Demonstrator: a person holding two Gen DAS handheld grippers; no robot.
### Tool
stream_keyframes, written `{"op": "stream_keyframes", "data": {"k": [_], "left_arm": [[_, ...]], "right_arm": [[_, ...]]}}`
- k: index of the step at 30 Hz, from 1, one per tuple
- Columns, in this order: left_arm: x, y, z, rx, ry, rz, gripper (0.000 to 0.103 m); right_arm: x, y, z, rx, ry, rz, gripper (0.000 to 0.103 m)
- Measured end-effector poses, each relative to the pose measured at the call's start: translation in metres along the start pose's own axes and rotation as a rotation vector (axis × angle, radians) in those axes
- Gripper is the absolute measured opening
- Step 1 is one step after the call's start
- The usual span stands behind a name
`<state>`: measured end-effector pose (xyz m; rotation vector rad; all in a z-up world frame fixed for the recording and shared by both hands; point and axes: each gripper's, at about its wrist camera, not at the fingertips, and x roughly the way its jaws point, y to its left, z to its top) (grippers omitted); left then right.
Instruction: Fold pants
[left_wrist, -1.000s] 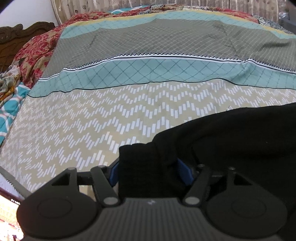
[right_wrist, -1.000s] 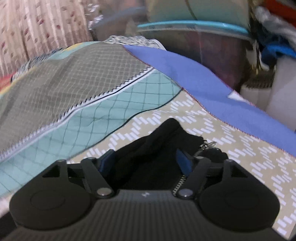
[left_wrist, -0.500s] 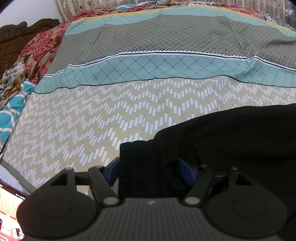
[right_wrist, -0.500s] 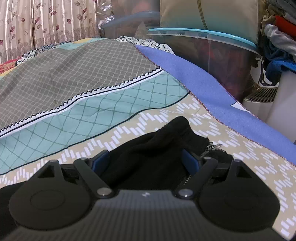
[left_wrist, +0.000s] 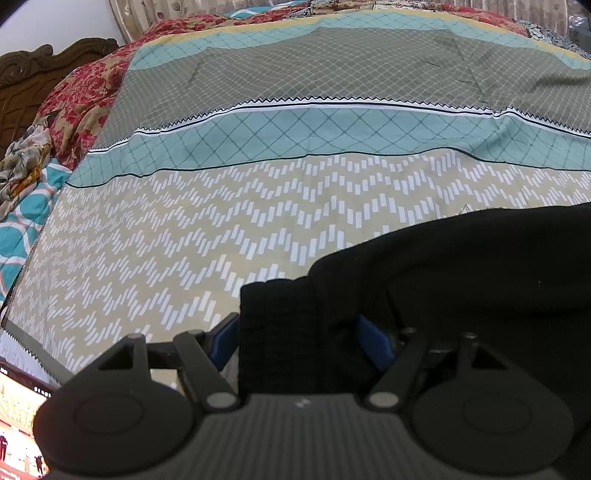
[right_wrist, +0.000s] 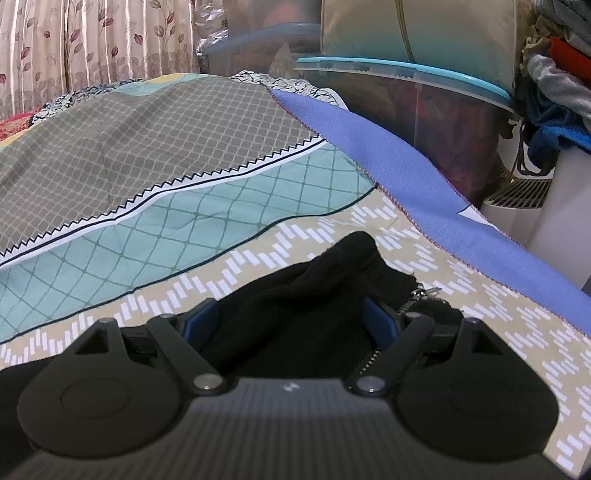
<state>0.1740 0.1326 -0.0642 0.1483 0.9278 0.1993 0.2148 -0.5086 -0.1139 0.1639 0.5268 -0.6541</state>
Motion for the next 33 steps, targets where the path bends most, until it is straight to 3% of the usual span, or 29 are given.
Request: {"op": "stream_keyframes", "data": {"k": [1,4,5,6,12,18,19,21,22,24,28,33], "left_arm": [[0.000,0.000,0.000,0.002,0.001,0.000,0.069],[0.001,0.000,0.002,0.010,0.005,0.002,0.069],[0.002,-0.001,0.002,0.014,0.006,0.003,0.069],[0.002,-0.002,0.002,0.020,0.006,0.004,0.069],[0.003,-0.003,0.003,0.041,0.010,0.018,0.073],[0.003,-0.004,0.003,0.052,0.011,0.024,0.073],[0.003,-0.005,0.003,0.054,0.010,0.025,0.073],[-0.003,-0.004,0.004,0.069,0.001,0.023,0.074],[-0.009,-0.002,0.004,0.085,-0.018,0.019,0.074],[-0.026,0.006,0.004,0.098,-0.086,0.018,0.077],[-0.049,0.018,0.012,0.098,-0.220,-0.016,0.084],[-0.035,-0.007,0.031,0.227,-0.250,-0.065,0.084]], "right_arm": [[-0.001,0.000,0.000,-0.004,-0.001,-0.013,0.075],[-0.004,-0.004,0.002,0.016,-0.011,-0.063,0.039],[-0.005,-0.007,0.004,0.024,-0.010,-0.056,0.014],[-0.005,-0.008,0.006,0.026,0.001,-0.044,0.009],[-0.005,-0.018,0.010,0.127,0.026,-0.048,0.009],[-0.004,-0.015,0.016,0.083,0.073,-0.046,0.012],[-0.005,-0.016,0.020,0.089,0.085,-0.039,0.015],[-0.013,-0.020,0.027,0.119,0.089,-0.048,0.036],[-0.022,-0.025,0.031,0.151,0.050,-0.053,0.053],[-0.038,-0.036,0.041,0.204,-0.020,-0.039,0.053],[-0.055,-0.035,0.071,0.159,-0.045,0.045,0.053],[-0.032,-0.006,0.088,0.107,0.127,0.144,0.053]]}}
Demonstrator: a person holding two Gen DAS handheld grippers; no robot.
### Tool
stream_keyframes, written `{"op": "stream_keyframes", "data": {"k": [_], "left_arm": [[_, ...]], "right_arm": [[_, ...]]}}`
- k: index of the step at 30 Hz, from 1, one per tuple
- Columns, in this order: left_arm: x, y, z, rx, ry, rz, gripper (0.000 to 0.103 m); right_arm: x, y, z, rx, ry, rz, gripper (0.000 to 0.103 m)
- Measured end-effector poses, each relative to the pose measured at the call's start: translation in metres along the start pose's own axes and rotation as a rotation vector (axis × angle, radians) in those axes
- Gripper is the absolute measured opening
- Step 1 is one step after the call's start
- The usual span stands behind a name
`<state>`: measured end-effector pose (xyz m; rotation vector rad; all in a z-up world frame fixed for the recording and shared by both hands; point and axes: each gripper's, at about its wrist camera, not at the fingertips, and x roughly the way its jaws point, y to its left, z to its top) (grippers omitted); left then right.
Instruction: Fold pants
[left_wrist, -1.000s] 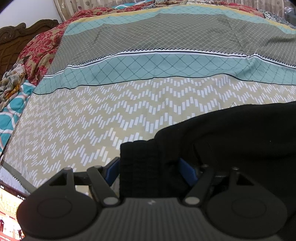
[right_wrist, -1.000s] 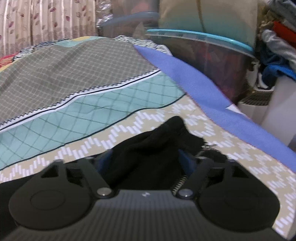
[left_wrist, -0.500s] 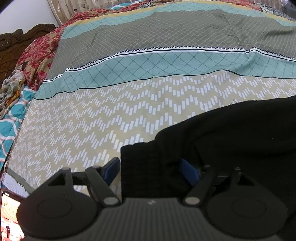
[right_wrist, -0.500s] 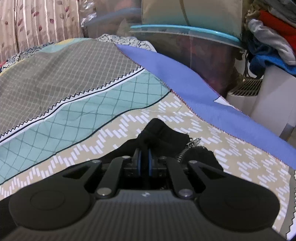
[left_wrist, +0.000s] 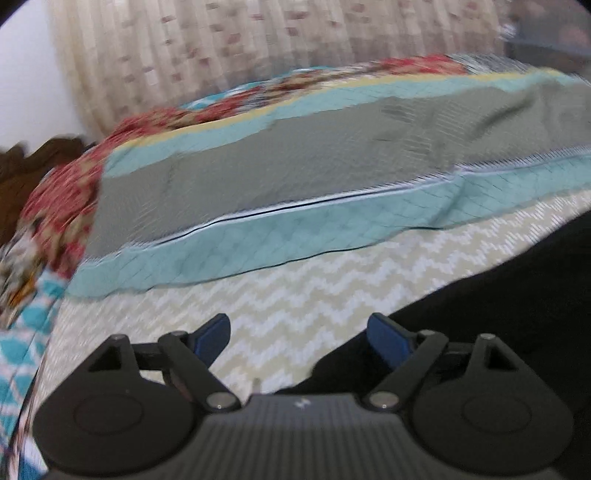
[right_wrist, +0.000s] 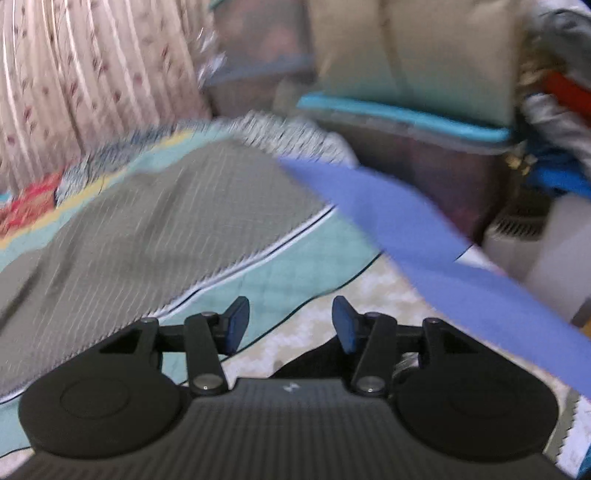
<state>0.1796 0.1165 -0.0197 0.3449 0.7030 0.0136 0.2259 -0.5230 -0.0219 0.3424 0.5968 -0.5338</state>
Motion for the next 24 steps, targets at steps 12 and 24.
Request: {"op": "stream_keyframes", "data": {"k": [12,24], "left_arm": [[0.046,-0.045,-0.016,0.205,0.073,-0.080,0.009],[-0.097,-0.017,-0.021,0.097,-0.159,-0.071,0.008]], "right_arm": [[0.064,0.003,-0.031,-0.071,0.140,-0.225,0.007],[-0.100,-0.095,-0.016,0.254,-0.131,0.126,0.006]]}}
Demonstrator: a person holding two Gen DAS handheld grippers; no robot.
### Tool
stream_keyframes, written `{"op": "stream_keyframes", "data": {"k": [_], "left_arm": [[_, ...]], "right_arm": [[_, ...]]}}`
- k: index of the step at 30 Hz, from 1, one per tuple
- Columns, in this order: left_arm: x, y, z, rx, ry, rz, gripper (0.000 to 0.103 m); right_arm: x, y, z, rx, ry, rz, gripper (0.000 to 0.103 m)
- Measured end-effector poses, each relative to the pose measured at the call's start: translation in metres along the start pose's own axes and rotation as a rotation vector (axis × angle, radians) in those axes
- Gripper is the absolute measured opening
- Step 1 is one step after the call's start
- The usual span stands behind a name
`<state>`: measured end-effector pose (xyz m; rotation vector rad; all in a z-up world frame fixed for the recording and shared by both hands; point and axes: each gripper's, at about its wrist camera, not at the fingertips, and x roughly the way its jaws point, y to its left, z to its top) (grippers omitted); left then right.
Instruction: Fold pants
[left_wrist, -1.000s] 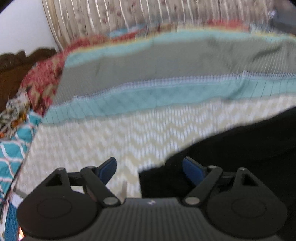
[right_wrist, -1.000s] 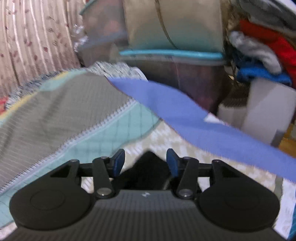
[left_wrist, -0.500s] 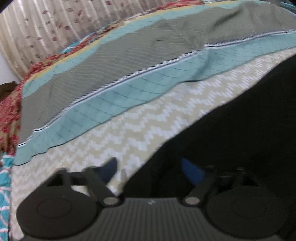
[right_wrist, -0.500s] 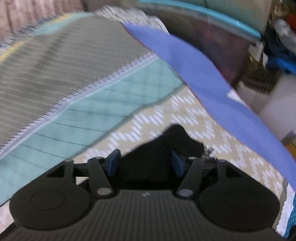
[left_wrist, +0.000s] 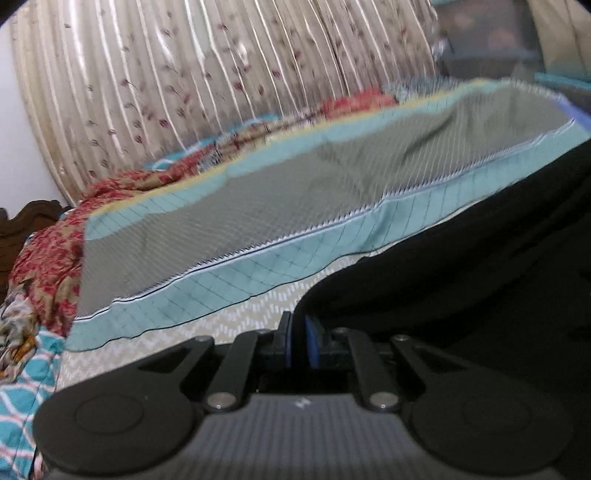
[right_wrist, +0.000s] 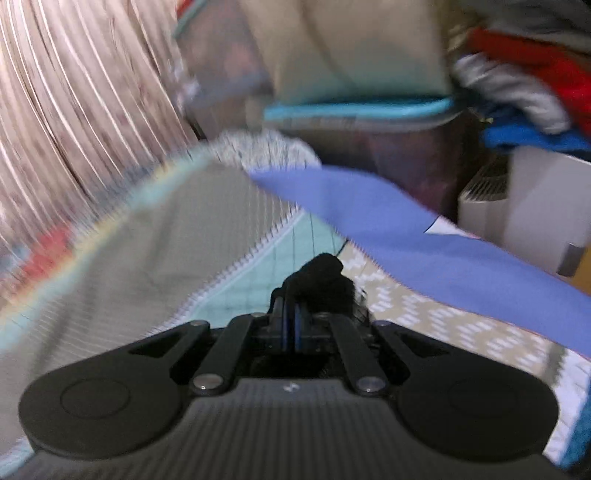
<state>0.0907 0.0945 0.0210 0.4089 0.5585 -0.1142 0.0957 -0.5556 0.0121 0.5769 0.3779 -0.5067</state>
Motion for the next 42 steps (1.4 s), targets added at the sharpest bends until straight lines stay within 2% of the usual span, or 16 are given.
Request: {"op": "stream_keyframes", "data": {"k": [5,9,12,15,16,17,18,19,22,25,28,31,33,36,39,42], "left_arm": [[-0.068,0.000,-0.031,-0.069,-0.021,-0.013,0.008],[-0.109,-0.006,-0.069,-0.115,0.014,-0.058,0.007],[-0.125,-0.013,-0.102,-0.135,0.080,-0.087,0.007],[-0.130,-0.024,-0.131,-0.138,0.171,-0.125,0.007],[-0.130,-0.027,-0.136,-0.128,0.197,-0.117,0.012],[-0.131,-0.027,-0.140,-0.127,0.217,-0.118,0.012],[-0.136,-0.024,-0.142,-0.141,0.224,-0.134,0.012],[-0.144,-0.017,-0.142,-0.169,0.214,-0.153,0.015],[-0.169,0.015,-0.135,-0.288,0.152,-0.158,0.035],[-0.179,0.044,-0.122,-0.432,0.094,-0.170,0.035],[-0.171,0.048,-0.099,-0.487,0.041,-0.203,0.035],[-0.153,0.026,-0.077,-0.455,0.038,-0.231,0.036],[-0.130,0.007,-0.066,-0.417,0.074,-0.238,0.037],[-0.083,-0.019,-0.060,-0.392,0.243,-0.232,0.037],[-0.053,-0.035,-0.069,-0.380,0.362,-0.206,0.042],[-0.041,-0.044,-0.088,-0.381,0.421,-0.201,0.043]], "right_arm": [[-0.102,-0.068,-0.006,0.083,-0.067,0.044,0.006],[-0.158,-0.131,-0.028,0.146,-0.077,-0.016,0.006],[-0.176,-0.177,-0.058,0.230,-0.030,-0.090,0.006],[-0.168,-0.201,-0.094,0.244,0.065,-0.193,0.007],[-0.168,-0.205,-0.103,0.260,0.100,-0.214,0.013],[-0.166,-0.209,-0.108,0.288,0.125,-0.239,0.021],[-0.169,-0.211,-0.111,0.314,0.120,-0.257,0.027],[-0.174,-0.209,-0.111,0.323,0.086,-0.269,0.039],[-0.192,-0.187,-0.105,0.247,-0.025,-0.276,0.041],[-0.204,-0.148,-0.102,0.125,-0.058,-0.163,0.041],[-0.199,-0.096,-0.117,-0.013,0.011,-0.007,0.041],[-0.186,-0.036,-0.148,-0.137,0.145,0.142,0.041],[-0.180,-0.003,-0.172,-0.182,0.238,0.240,0.041],[-0.170,0.044,-0.210,-0.267,0.361,0.343,0.041],[-0.162,0.068,-0.239,-0.322,0.447,0.380,0.040],[-0.144,0.067,-0.254,-0.337,0.516,0.339,0.041]]}}
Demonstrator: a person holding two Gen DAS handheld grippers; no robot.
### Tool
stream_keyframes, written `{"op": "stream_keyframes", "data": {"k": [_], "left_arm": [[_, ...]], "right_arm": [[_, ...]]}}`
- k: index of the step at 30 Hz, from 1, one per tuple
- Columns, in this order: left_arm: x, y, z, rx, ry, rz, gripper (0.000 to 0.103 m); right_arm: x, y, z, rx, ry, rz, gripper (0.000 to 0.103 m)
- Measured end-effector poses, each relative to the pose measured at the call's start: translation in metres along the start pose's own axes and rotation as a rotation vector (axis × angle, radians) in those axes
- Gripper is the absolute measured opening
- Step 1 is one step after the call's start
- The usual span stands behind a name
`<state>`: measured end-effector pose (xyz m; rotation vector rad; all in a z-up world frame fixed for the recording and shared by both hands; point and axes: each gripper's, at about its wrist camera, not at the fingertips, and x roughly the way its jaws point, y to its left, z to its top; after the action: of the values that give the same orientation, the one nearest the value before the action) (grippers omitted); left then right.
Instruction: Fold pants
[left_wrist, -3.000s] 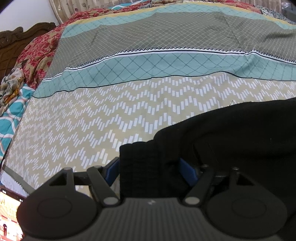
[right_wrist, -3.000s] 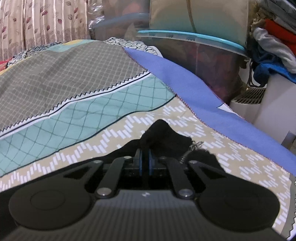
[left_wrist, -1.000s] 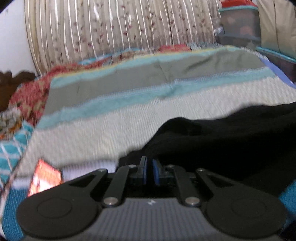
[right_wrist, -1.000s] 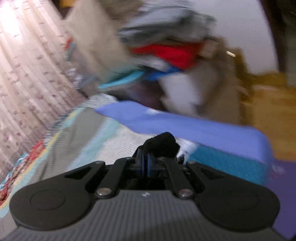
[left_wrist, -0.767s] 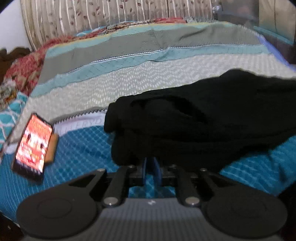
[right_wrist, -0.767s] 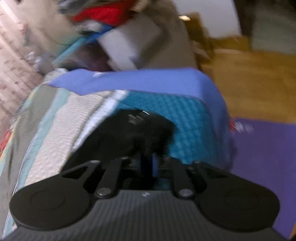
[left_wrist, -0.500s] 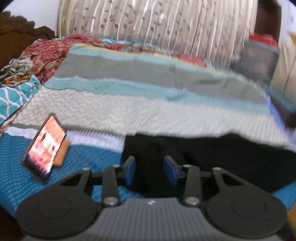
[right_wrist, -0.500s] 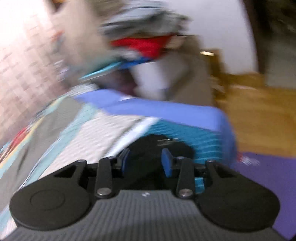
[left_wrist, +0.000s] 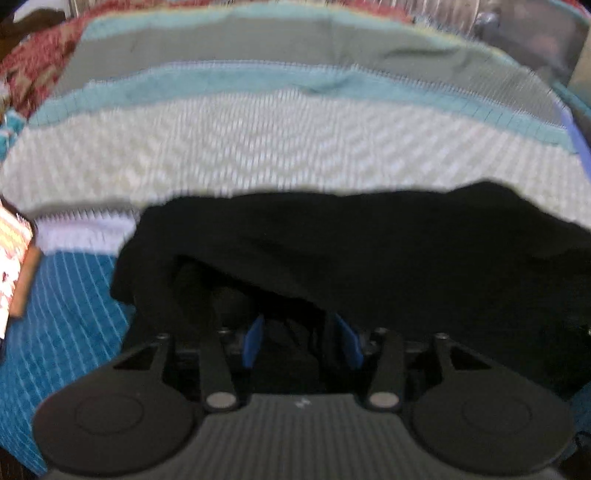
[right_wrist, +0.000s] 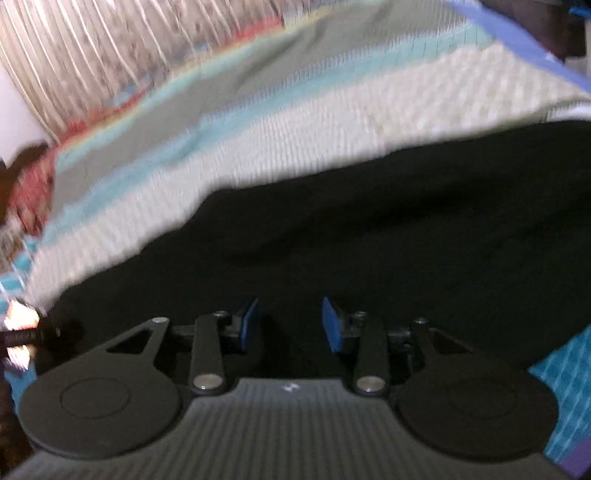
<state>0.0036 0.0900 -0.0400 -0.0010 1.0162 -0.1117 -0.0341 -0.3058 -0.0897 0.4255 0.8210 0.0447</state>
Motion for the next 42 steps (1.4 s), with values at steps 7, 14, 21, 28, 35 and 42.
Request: {"op": "stream_keyframes", "data": {"k": [7,14,21,28,35,42], "left_arm": [[0.000,-0.005,-0.014,0.050,-0.011,0.020,0.047],[0.003,-0.007,-0.011,0.057,-0.004,0.013,0.049],[0.001,-0.006,-0.010,0.059,0.004,0.013,0.050],[0.000,-0.003,-0.009,0.054,0.011,0.007,0.050],[0.001,-0.002,-0.008,0.054,0.012,0.003,0.050],[0.001,-0.002,-0.009,0.058,0.009,0.001,0.050]], "right_arm": [[-0.012,-0.008,-0.014,0.031,-0.038,0.030,0.041],[-0.025,-0.009,-0.030,0.039,-0.047,0.021,0.042],[-0.037,-0.010,-0.029,0.068,-0.045,0.014,0.042],[-0.048,0.031,-0.036,-0.118,-0.109,0.097,0.044],[-0.036,0.077,-0.051,-0.285,-0.025,0.239,0.044],[-0.014,0.071,-0.064,-0.292,0.118,0.194,0.043]]}}
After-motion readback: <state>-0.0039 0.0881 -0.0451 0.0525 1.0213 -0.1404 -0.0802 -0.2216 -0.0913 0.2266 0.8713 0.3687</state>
